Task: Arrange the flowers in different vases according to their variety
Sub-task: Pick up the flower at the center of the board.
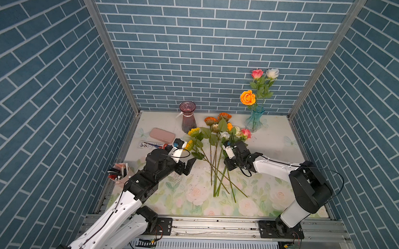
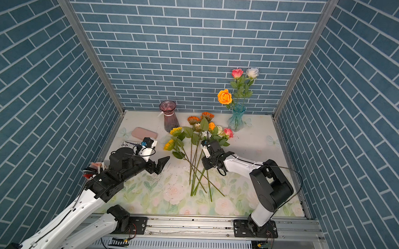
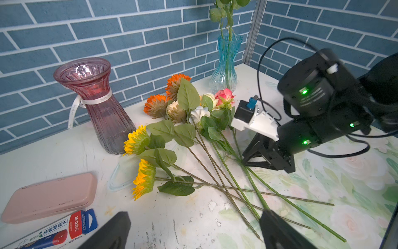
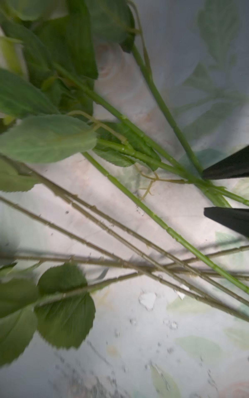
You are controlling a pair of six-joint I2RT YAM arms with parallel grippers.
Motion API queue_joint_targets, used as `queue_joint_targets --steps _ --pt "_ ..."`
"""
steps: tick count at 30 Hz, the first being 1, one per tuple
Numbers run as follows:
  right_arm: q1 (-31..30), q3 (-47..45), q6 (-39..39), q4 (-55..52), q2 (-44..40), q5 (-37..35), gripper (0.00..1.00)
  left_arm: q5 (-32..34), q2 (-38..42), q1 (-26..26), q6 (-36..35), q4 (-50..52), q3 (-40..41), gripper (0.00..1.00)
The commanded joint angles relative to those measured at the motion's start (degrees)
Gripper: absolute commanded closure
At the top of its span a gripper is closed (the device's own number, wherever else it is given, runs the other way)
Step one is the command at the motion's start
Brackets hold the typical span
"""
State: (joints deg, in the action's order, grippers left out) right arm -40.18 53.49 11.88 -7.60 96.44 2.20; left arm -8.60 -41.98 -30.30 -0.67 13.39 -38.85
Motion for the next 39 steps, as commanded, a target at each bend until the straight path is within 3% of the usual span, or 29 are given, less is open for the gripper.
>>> queue_joint_targets --steps 1,39 --pt "-0.66 3.09 6.94 -2.18 1.0 -6.71 0.73 0.3 0.71 -0.11 0.39 -0.38 0.79 0.0" --pt "-1.3 9.28 7.91 -0.14 10.6 -9.64 0.78 -0.19 -1.4 -0.11 -0.21 -0.47 0.71 0.0"
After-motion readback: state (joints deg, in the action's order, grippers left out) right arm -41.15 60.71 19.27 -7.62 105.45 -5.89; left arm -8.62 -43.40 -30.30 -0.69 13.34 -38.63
